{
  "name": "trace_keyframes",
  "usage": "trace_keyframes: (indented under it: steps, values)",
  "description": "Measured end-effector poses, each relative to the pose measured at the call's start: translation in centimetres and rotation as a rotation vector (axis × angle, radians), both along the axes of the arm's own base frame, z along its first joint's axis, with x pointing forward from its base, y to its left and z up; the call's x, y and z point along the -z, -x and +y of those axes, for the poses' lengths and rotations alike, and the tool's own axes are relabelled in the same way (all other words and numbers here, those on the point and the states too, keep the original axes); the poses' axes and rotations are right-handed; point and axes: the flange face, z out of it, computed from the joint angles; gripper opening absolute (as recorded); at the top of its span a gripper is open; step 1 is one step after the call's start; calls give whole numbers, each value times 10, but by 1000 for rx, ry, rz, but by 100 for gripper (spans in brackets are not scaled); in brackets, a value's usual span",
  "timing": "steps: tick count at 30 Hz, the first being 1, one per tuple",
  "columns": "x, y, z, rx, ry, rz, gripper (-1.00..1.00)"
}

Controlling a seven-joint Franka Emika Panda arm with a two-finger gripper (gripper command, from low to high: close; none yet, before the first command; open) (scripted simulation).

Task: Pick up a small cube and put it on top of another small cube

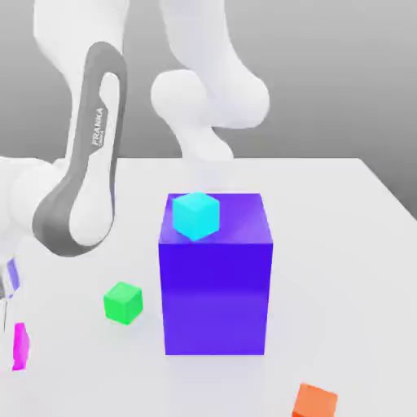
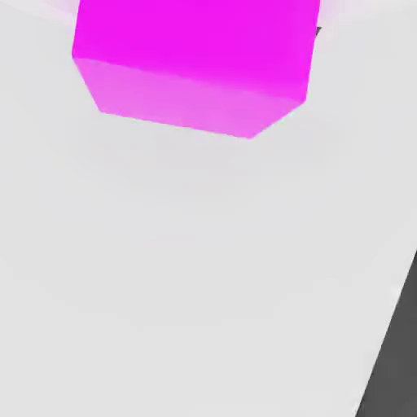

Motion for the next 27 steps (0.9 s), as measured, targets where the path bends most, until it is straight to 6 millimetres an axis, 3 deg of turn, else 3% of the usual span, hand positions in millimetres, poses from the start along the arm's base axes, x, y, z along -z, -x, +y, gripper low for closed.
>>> trace_keyframes:
  steps: [7,14,17,24,25,27]
  values:
    - [-34,53,58,229,-43,-17,-100]
    - [-43,122,102,474,-11,8,-100]
    - [-34,145,111,553,17,21,-100]
    - [17,148,113,565,22,24,-100]
    - [23,149,113,566,21,23,100]
    - [23,148,114,562,21,23,100]
